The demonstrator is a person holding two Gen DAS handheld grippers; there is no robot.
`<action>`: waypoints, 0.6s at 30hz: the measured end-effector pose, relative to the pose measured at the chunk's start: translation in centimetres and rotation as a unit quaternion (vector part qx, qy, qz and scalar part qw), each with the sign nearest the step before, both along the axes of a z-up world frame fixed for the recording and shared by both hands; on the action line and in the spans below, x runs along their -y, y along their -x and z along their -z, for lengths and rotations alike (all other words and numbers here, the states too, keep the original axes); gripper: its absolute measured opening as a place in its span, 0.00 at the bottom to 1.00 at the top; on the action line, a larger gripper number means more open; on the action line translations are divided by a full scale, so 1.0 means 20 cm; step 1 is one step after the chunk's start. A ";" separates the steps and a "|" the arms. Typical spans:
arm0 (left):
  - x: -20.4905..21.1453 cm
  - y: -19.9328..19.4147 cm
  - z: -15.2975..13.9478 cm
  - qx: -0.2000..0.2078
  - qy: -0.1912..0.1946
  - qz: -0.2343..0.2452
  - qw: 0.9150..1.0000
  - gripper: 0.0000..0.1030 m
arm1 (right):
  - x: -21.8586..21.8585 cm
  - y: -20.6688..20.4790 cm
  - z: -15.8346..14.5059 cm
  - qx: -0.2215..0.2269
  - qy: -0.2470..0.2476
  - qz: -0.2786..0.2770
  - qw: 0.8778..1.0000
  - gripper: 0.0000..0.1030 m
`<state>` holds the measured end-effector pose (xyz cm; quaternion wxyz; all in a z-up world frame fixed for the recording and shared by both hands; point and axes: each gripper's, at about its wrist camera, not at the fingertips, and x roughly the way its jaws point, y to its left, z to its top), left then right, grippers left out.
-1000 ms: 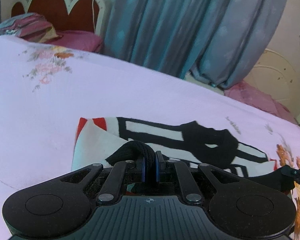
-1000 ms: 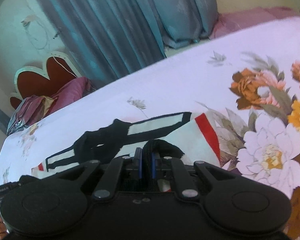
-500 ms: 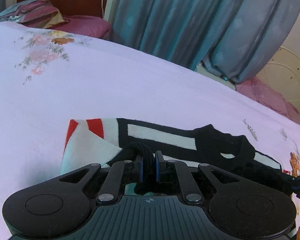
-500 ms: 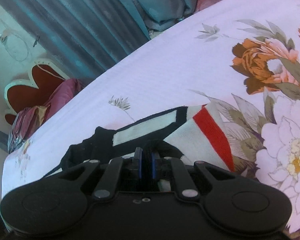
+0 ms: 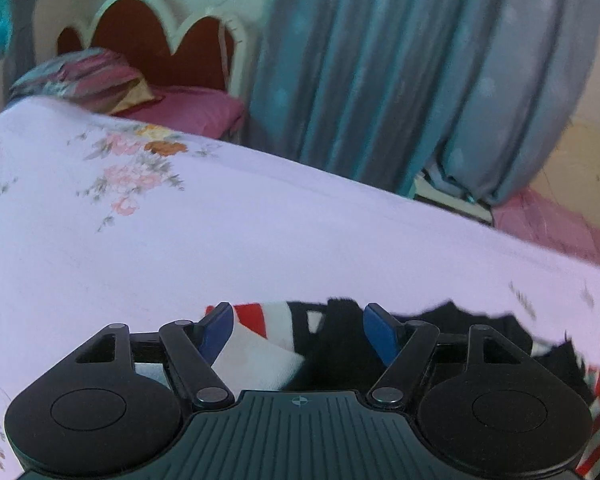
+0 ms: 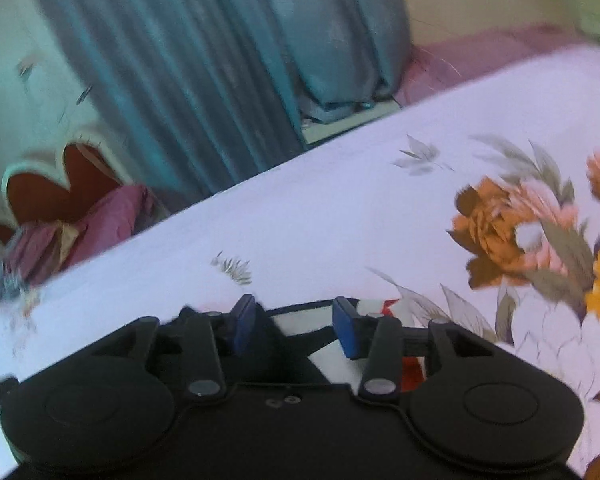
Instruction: Fold small clothes
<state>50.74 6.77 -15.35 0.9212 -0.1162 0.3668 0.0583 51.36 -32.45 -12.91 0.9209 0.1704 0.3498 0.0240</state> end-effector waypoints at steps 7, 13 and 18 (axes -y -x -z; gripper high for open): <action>0.24 0.02 0.09 -0.015 -0.020 0.086 0.996 0.68 | -0.22 -0.02 0.08 -0.017 0.051 -0.085 0.995 0.29; 0.22 -0.02 0.22 -0.038 -0.051 0.074 0.995 0.68 | -0.28 -0.05 0.15 -0.038 0.080 -0.086 0.992 0.26; 0.16 -0.01 0.24 -0.037 -0.061 0.033 0.997 0.68 | -0.19 -0.05 0.19 -0.044 0.117 -0.066 0.990 0.00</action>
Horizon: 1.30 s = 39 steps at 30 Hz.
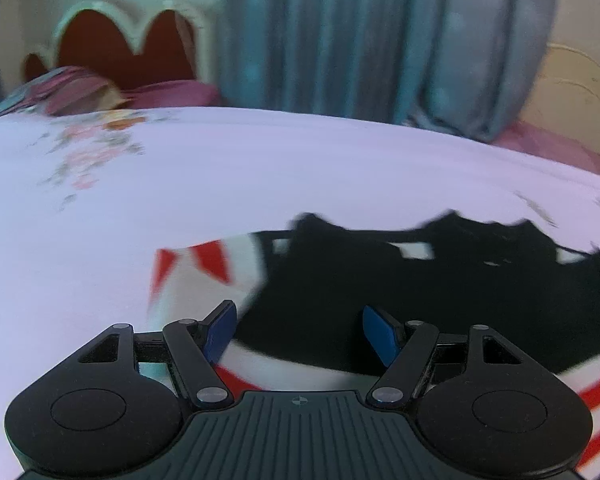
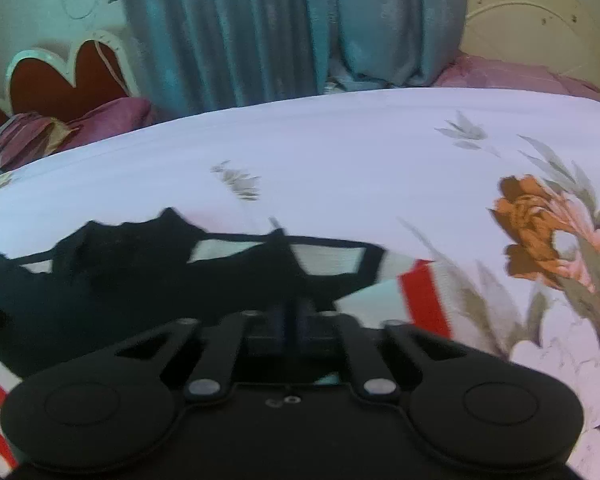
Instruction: Fold small clothes
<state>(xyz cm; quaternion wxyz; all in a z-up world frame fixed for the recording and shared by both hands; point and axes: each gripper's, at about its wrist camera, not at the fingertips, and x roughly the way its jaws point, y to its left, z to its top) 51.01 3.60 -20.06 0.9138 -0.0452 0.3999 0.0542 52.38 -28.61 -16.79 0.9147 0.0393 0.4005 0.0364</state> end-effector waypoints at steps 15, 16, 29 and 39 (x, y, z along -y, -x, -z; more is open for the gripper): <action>0.07 0.22 -0.14 0.025 -0.009 0.039 0.999 0.68 | -0.18 0.17 -0.12 0.033 0.017 -0.055 0.998 0.21; 0.10 0.24 -0.16 0.024 -0.007 0.047 0.999 0.68 | -0.19 0.18 -0.12 0.032 0.013 -0.059 0.998 0.21; 0.34 0.29 -0.13 0.003 -0.020 0.088 0.996 0.68 | -0.34 0.29 -0.08 0.022 0.014 -0.093 0.995 0.30; 0.16 0.40 -0.06 -0.005 -0.010 0.053 0.999 0.69 | -0.12 0.34 -0.01 0.022 0.064 -0.043 0.997 0.28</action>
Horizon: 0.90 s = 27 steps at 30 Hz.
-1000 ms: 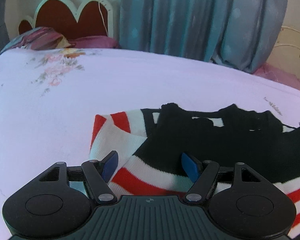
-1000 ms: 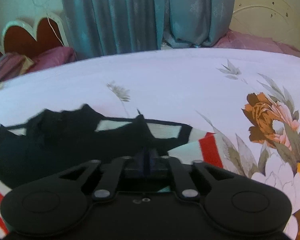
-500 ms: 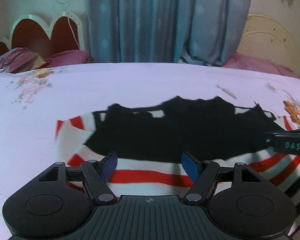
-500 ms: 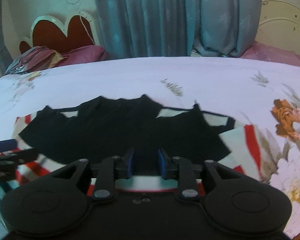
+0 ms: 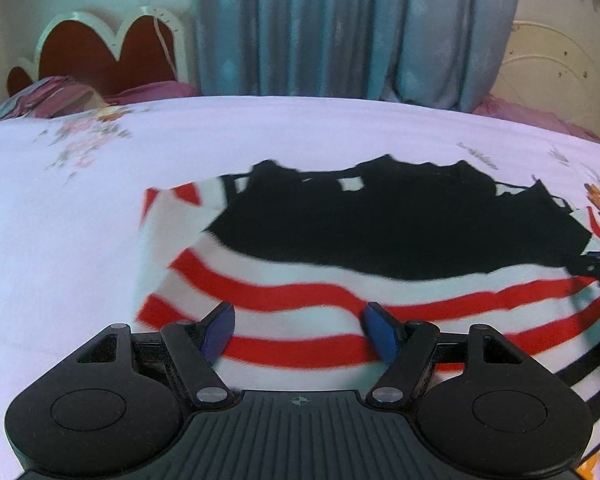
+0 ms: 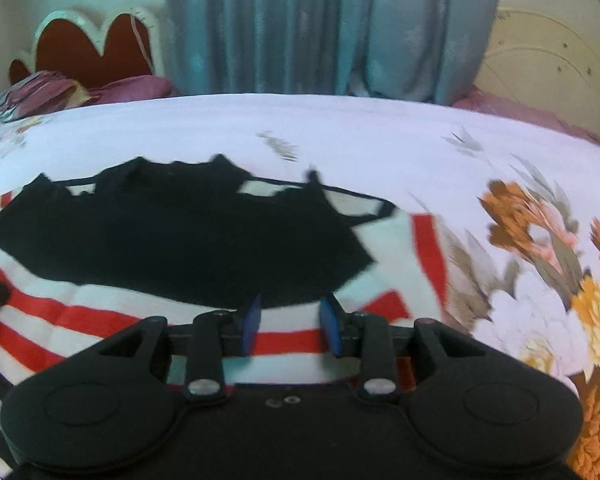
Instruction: Fold small clothes
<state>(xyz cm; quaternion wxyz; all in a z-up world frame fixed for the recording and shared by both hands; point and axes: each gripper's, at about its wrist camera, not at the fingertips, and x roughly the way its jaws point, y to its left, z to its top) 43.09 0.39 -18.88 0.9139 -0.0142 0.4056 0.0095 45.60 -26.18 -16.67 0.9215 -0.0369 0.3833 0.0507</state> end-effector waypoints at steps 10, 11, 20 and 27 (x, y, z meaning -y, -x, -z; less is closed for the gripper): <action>-0.05 0.21 -0.09 0.023 0.004 0.000 1.000 0.69 | -0.06 0.16 -0.07 0.009 -0.027 -0.018 0.999 0.31; -0.02 0.22 -0.10 0.028 0.005 0.010 1.000 0.69 | -0.09 0.19 -0.08 0.011 -0.034 -0.027 0.999 0.31; 0.05 0.32 -0.01 0.008 -0.013 0.031 0.999 0.69 | -0.34 0.37 -0.04 -0.002 -0.042 -0.089 0.995 0.31; -0.04 0.43 0.03 0.003 -0.017 0.024 1.000 0.69 | -0.20 0.43 0.01 0.003 -0.018 -0.063 0.998 0.29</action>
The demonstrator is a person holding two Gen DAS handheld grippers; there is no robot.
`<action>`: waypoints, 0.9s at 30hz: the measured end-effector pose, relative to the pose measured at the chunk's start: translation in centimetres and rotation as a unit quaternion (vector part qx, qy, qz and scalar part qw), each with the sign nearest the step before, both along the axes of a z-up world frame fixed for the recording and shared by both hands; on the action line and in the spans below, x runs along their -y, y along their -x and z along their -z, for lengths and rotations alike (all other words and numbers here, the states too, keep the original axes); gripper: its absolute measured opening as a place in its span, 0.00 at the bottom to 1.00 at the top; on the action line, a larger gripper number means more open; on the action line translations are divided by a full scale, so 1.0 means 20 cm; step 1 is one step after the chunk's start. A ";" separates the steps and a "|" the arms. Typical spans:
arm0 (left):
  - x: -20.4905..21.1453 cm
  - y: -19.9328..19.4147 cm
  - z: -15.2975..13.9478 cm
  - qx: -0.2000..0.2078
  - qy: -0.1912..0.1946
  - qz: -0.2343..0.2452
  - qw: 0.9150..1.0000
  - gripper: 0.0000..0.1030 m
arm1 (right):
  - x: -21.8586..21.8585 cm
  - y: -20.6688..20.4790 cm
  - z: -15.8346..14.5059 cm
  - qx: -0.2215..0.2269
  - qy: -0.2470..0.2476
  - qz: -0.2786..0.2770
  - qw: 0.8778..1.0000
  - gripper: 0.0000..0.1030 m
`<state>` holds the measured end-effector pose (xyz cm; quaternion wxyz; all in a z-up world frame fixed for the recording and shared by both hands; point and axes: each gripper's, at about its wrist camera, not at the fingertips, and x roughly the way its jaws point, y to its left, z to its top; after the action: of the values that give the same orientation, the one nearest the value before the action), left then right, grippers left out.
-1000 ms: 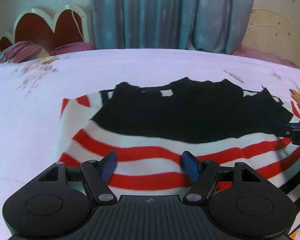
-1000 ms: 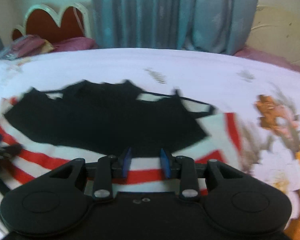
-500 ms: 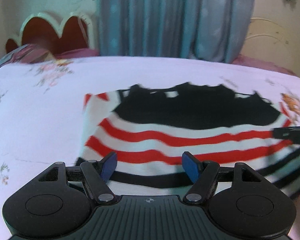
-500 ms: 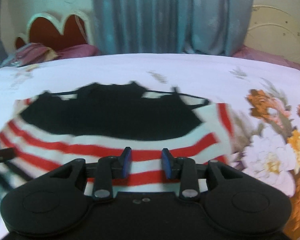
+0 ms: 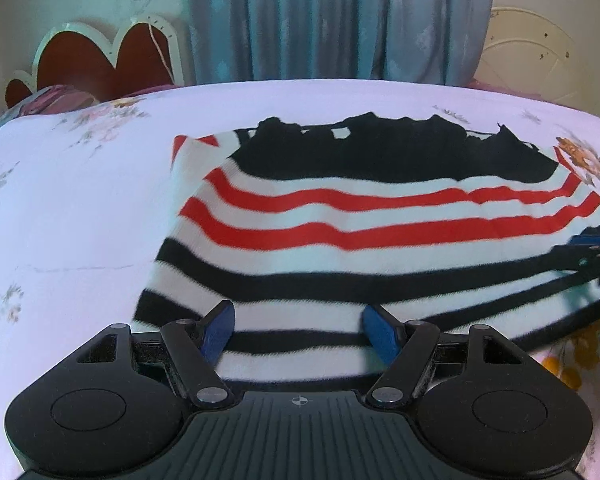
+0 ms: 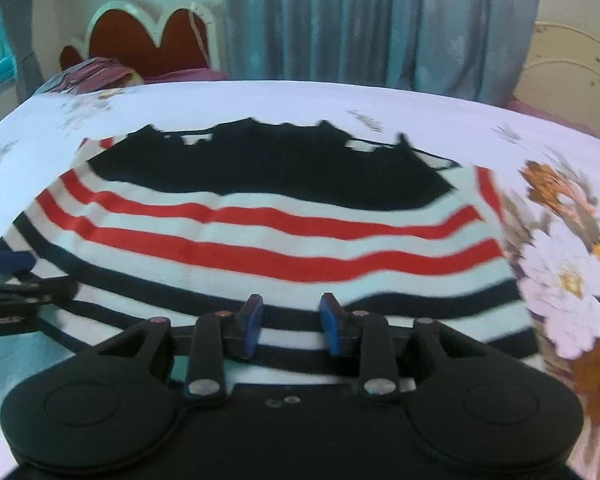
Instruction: Fold small clothes
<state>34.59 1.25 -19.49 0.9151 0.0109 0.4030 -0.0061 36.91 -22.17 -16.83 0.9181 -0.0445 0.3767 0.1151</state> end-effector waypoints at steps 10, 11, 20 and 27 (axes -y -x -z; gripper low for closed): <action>-0.07 0.03 0.01 -0.007 0.014 -0.020 1.000 0.69 | 0.23 0.09 0.06 0.004 0.005 0.051 0.999 0.30; -0.07 0.03 0.01 -0.009 0.014 -0.021 1.000 0.69 | 0.22 0.09 0.05 0.001 0.008 0.052 0.999 0.29; -0.06 0.00 -0.01 -0.021 0.011 -0.029 0.999 0.69 | 0.33 0.09 0.02 -0.006 0.001 0.075 0.997 0.34; -0.06 0.00 -0.12 0.000 0.024 -0.036 0.999 0.69 | 0.25 0.08 -0.09 0.010 -0.037 0.062 0.997 0.43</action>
<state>34.54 2.37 -17.08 0.9148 -0.0251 0.4028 0.0171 35.35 -27.24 -14.97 0.9282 0.0123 0.3650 0.0715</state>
